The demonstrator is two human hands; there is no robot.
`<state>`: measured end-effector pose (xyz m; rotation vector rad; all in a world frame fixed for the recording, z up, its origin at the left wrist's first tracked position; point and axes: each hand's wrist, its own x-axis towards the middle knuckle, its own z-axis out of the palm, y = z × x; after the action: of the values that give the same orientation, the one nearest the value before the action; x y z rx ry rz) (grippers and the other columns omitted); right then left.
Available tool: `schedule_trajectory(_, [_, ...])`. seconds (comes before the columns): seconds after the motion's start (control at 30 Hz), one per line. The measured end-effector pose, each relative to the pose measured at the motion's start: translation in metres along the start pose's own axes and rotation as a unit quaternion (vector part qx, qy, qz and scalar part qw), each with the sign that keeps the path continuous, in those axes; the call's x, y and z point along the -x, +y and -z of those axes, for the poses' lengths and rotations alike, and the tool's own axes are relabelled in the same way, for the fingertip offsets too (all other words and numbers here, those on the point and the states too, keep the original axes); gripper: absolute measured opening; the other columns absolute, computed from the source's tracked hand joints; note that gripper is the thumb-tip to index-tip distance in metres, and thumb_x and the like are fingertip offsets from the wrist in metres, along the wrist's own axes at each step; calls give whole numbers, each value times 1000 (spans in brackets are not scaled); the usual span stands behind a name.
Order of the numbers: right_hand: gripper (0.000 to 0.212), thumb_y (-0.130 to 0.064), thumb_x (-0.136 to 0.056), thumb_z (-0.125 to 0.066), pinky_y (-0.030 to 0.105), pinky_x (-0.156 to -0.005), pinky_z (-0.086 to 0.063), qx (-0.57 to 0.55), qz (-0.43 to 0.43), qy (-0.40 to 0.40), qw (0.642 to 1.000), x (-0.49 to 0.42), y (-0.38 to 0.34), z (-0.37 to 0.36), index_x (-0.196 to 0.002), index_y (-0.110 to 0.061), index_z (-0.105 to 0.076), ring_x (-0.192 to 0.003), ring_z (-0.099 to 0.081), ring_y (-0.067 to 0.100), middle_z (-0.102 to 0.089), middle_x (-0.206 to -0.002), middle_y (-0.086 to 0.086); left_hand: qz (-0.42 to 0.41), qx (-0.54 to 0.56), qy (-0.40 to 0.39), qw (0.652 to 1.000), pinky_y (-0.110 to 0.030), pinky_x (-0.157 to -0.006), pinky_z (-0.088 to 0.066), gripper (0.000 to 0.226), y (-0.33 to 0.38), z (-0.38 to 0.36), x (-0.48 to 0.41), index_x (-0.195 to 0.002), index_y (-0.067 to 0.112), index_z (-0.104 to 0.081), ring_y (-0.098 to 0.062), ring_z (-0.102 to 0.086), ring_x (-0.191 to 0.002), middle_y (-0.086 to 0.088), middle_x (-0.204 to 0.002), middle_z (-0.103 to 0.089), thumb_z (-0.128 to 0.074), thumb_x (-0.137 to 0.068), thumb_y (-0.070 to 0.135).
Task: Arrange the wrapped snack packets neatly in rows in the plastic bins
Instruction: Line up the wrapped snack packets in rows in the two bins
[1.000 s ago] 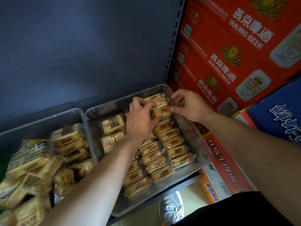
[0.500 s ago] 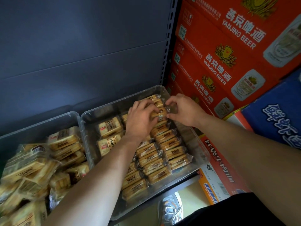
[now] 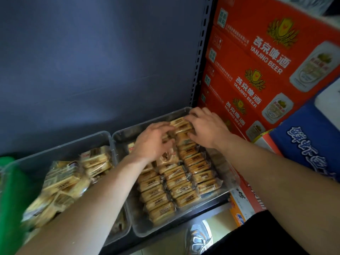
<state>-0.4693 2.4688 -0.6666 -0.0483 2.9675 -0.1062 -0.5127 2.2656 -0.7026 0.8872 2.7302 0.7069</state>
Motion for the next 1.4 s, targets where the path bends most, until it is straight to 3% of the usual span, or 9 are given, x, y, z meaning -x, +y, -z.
schedule_trajectory(0.2, [64,-44,-96,-57,45,-112,-36,-25,66,13,997,2,-77,31,-153,-25,-36,-137,-36,28,-36,-152,4,120,-82,-5,989,-39,-108,-44,60,-36,92,79,-144,33,-50,-19,-50,-133,10,-145,-52,-61,-89,56])
schedule_trajectory(0.4, [64,-46,-95,-58,44,-112,-35,-54,135,23,989,9,-171,52,-152,-27,-36,-139,-36,28,-38,-150,3,251,-73,-4,965,-33,-118,-31,72,-59,153,174,-153,26,-41,-22,-38,-144,-3,-157,-43,-66,-91,51])
schedule_trajectory(0.57, [64,-46,-96,-55,47,-115,-32,-35,189,-9,981,20,-235,42,-153,-26,-34,-142,-34,29,-36,-153,4,269,-80,57,958,-34,-114,-37,67,-77,174,222,-150,24,-45,-23,-45,-138,-3,-151,-49,-65,-91,51])
schedule_trajectory(0.9, [71,-52,-95,-58,48,-110,-42,-47,186,-84,978,-3,-266,-2,-156,-33,-27,-138,-43,27,-42,-151,2,309,-76,-75,945,-44,-112,-40,77,-132,163,266,-157,30,-28,-22,-40,-141,2,-156,-38,-62,-93,54])
schedule_trajectory(1.03, [59,-50,-97,-58,47,-103,-49,-146,164,-111,969,-19,-282,-14,-150,-31,-41,-127,-57,22,-58,-141,-2,308,-39,-52,949,-39,-115,-33,79,-143,163,261,-158,31,-26,-20,-34,-146,3,-160,-33,-65,-92,52])
schedule_trajectory(1.13, [49,-33,-97,-65,31,-99,-47,-236,198,-136,941,-22,-304,-23,-144,-32,-50,-115,-60,9,-64,-128,-13,296,-27,-21,955,-37,-115,-29,82,-146,166,253,-158,37,-21,-19,-29,-147,6,-161,-29,-68,-92,47])
schedule_trajectory(1.23, [48,-22,-101,-59,26,-98,-47,-308,200,-144,919,-34,-304,-19,-147,-30,-49,-116,-58,7,-63,-128,-13,266,-44,-58,961,-41,-117,-26,79,-149,161,246,-157,47,-19,-19,-23,-148,11,-163,-21,-66,-93,47])
schedule_trajectory(1.3, [46,-21,-102,-57,26,-99,-45,-320,164,-103,927,-43,-289,-17,-147,-25,-49,-121,-58,12,-61,-134,-5,267,-56,-113,955,-45,-117,-28,75,-151,153,245,-155,51,-19,-21,-24,-148,12,-164,-19,-62,-94,52])
schedule_trajectory(1.4, [55,-31,-100,-59,38,-109,-40,-169,135,-55,975,-51,-263,-22,-151,-24,-42,-135,-48,23,-49,-148,3,305,-79,-132,940,-49,-112,-42,76,-158,145,244,-154,52,-17,-22,-36,-142,9,-160,-31,-61,-92,59])
